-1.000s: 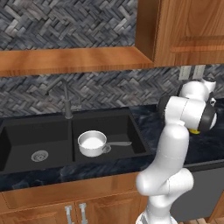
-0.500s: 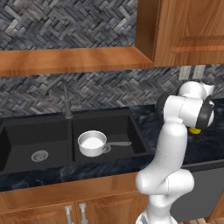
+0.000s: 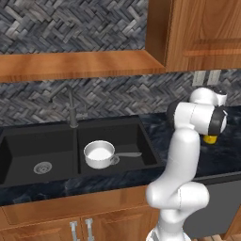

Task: Place the mug in the left basin and the saucepan in the right basin of the sink.

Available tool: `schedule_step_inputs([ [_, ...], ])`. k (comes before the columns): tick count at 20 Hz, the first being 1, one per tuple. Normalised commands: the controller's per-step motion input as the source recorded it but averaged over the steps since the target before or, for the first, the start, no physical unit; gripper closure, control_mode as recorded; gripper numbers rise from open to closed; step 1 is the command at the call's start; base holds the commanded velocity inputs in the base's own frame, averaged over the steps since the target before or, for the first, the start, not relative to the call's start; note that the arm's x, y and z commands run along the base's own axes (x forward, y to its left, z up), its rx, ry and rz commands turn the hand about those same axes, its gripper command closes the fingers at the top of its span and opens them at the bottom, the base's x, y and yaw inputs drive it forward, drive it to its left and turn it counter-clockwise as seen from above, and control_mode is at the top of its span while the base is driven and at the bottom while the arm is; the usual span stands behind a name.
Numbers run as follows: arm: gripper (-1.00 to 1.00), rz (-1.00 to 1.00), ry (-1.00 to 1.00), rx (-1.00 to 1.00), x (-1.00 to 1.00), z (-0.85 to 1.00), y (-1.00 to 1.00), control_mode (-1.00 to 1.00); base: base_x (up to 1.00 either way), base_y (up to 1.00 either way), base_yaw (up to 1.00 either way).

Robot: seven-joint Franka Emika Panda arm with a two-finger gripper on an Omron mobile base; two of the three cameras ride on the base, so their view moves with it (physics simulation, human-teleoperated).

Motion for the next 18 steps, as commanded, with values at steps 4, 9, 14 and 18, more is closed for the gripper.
schedule_step_inputs([
  [4, -1.00, 0.01, 0.00, 0.00, 0.22, -0.15, -0.16, -1.00, 0.00, 0.00, 0.00],
  [9, -1.00, 0.00, 0.04, 0.01, 0.03, -0.22, -0.03, -1.00, 0.00, 0.00, 0.00],
  [14, -1.00, 0.00, 0.07, 0.04, -0.03, -0.24, 0.04, -1.00, 0.00, 0.00, 0.00],
  [18, 1.00, 0.00, 0.03, 0.01, 0.00, -0.12, 0.11, -1.00, 0.00, 0.00, 0.00],
])
